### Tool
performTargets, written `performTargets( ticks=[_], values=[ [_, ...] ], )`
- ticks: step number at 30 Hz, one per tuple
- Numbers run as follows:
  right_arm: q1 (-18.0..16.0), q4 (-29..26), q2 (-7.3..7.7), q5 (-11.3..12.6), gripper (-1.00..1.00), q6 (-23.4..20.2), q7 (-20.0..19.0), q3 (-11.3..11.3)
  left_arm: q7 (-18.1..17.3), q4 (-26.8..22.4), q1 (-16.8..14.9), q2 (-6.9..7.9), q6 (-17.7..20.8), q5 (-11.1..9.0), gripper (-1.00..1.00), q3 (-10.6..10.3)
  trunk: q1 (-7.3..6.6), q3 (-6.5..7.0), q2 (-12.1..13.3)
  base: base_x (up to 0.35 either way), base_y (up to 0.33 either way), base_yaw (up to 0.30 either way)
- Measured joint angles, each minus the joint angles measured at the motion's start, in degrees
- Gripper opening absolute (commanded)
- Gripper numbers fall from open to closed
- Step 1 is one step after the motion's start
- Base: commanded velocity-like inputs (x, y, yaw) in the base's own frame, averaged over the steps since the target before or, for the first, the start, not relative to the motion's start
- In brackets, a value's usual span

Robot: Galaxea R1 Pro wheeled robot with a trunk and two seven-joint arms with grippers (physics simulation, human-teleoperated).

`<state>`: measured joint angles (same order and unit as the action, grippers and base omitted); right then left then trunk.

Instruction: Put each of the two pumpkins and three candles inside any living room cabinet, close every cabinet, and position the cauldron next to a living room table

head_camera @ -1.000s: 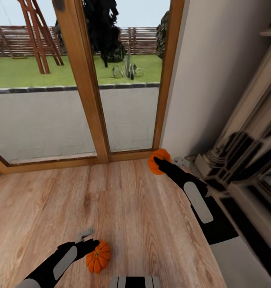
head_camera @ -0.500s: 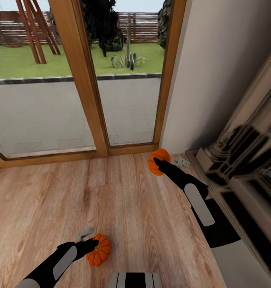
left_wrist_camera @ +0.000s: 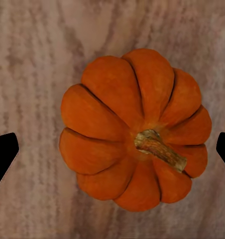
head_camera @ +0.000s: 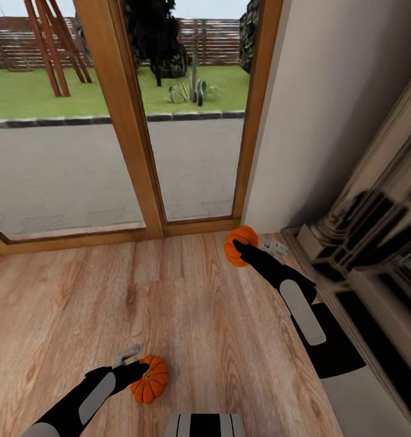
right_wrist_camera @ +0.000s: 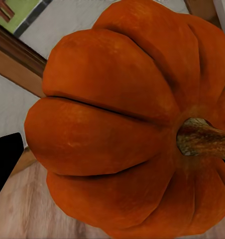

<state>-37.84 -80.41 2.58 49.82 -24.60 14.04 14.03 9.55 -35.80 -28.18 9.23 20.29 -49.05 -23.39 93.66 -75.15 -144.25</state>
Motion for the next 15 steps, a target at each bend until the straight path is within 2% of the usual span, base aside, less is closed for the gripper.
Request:
performTargets(
  ticks=[4,11,12,13,15],
  values=[
    [0.00,0.00,0.07,-0.05,-1.00,-0.01,0.03,0.00,-0.07,0.00,0.00,0.00,-3.42,0.00,1.00,-0.02,-0.01,0.00,0.00,0.160,0.000,0.000],
    [0.00,0.00,0.73,-0.01,-1.00,0.00,-0.03,0.00,-0.15,-0.05,0.00,0.00,-4.15,0.01,1.00,-0.14,0.00,0.00,0.00,0.021,0.000,0.000],
    [0.00,0.00,0.80,-0.02,-1.00,0.00,-0.04,-0.01,-0.08,-0.07,0.00,0.02,-4.16,0.50,1.00,-0.23,0.00,0.00,0.00,0.001,0.000,0.000],
    [0.00,0.00,0.83,-0.02,-1.00,0.00,-0.04,0.00,-0.05,-0.07,0.00,0.09,-4.17,1.66,1.00,-0.26,0.00,0.00,0.00,0.000,0.000,0.000],
    [0.00,0.06,0.96,-0.04,-1.00,-0.01,-0.03,-0.01,0.04,-0.03,0.00,0.44,-4.19,7.43,1.00,-0.02,0.00,0.00,0.00,0.000,0.000,0.000]
  ],
)
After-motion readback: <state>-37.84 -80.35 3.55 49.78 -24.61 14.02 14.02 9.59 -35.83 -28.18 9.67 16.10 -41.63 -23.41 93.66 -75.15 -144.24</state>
